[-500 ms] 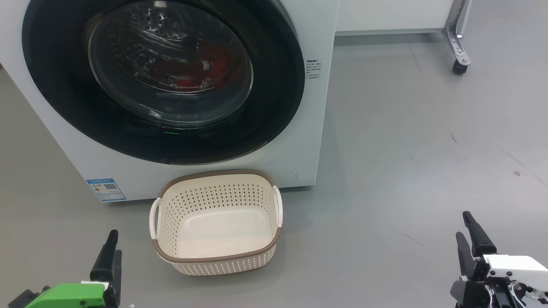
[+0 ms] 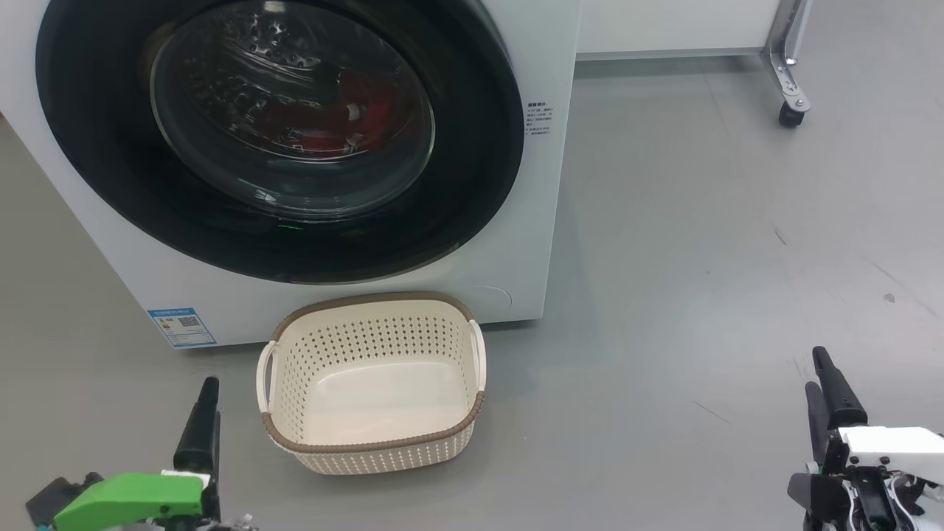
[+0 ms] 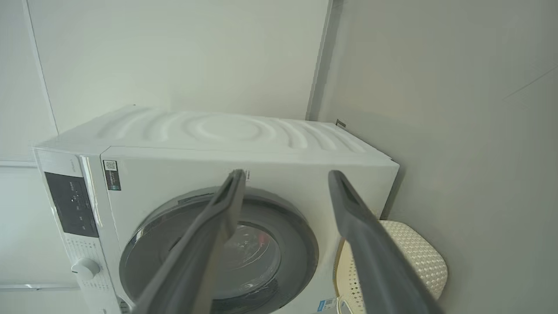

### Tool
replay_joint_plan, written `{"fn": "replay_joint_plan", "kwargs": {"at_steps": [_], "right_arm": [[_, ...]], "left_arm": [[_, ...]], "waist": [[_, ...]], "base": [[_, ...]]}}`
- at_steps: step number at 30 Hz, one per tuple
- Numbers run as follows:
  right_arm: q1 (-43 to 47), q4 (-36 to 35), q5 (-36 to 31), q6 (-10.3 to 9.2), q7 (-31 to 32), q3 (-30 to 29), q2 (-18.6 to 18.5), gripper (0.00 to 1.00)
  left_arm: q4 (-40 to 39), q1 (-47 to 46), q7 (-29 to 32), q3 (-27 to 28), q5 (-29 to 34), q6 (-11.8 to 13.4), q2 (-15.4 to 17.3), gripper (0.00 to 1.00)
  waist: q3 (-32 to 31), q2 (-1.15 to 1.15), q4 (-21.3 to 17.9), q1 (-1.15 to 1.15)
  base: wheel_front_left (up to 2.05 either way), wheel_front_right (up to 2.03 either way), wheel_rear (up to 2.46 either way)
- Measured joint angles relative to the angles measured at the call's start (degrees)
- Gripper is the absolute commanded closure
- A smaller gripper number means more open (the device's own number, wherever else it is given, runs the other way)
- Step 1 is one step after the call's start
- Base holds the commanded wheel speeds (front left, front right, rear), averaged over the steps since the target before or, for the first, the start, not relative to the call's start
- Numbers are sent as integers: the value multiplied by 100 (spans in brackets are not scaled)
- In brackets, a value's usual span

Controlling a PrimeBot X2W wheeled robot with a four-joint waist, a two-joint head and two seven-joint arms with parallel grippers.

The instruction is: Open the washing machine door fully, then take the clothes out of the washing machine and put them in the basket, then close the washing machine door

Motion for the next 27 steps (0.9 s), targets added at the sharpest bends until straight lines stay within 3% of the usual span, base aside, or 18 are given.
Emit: {"fn": "replay_joint_plan", "kwargs": {"at_steps": [10, 17, 27], "right_arm": [[0, -146, -604, 0, -171, 214, -208, 0], [0, -227, -1377, 0, -385, 476, -474, 0], [-1, -287, -2442, -116, -671, 771, -739, 0]], "left_arm": [[-83, -18, -274, -237, 476, 0, 142, 0], [-80, -25, -455, -478, 1400, 7, 391, 0], [-126, -150, -692, -790, 2664, 269, 619, 0]], "waist": [[13, 0, -9, 0], [20, 0, -14, 0], [24, 0, -7, 0]], "base": [[0, 0, 0], [0, 0, 0], [0, 0, 0]]}}
